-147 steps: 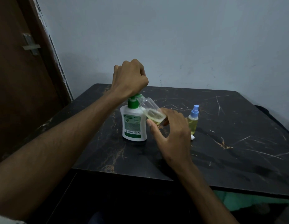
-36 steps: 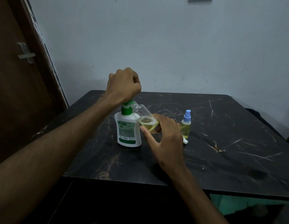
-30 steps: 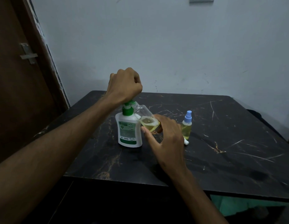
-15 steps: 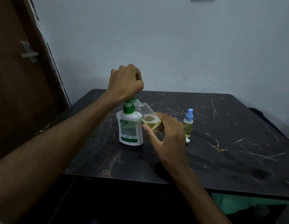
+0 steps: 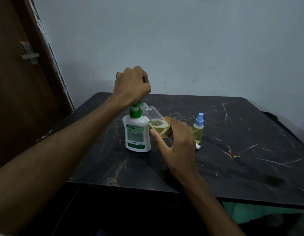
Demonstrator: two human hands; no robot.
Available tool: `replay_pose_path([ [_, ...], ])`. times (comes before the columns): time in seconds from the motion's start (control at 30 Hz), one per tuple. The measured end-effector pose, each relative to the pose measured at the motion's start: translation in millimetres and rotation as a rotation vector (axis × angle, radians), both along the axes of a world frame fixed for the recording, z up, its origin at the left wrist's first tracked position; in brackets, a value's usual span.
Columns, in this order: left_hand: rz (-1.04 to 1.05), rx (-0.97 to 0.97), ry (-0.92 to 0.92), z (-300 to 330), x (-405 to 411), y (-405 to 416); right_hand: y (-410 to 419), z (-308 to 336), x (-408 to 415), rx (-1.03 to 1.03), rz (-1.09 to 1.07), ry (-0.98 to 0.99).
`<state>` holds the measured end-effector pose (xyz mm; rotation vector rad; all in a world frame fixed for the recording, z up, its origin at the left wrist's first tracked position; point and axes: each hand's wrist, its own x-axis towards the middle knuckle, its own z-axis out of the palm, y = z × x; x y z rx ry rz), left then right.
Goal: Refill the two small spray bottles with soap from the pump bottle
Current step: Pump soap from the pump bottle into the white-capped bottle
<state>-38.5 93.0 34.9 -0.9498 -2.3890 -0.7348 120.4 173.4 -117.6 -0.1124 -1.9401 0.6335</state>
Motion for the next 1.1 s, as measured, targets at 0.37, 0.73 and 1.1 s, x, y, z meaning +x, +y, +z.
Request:
replay_pose_path([
  [0.37,0.014,-0.012,0.062,0.7,2.3,0.3,0.3,-0.3,1.0,-0.003,-0.004,-0.012],
  [0.73,0.022,-0.025,0.081,1.7,2.5,1.1,0.0,0.1,0.7,-0.002,0.003,0.007],
  [1.1,0.012,-0.033,0.099,2.0,1.7,2.3,-0.4,0.1,1.0,-0.006,0.011,0.002],
])
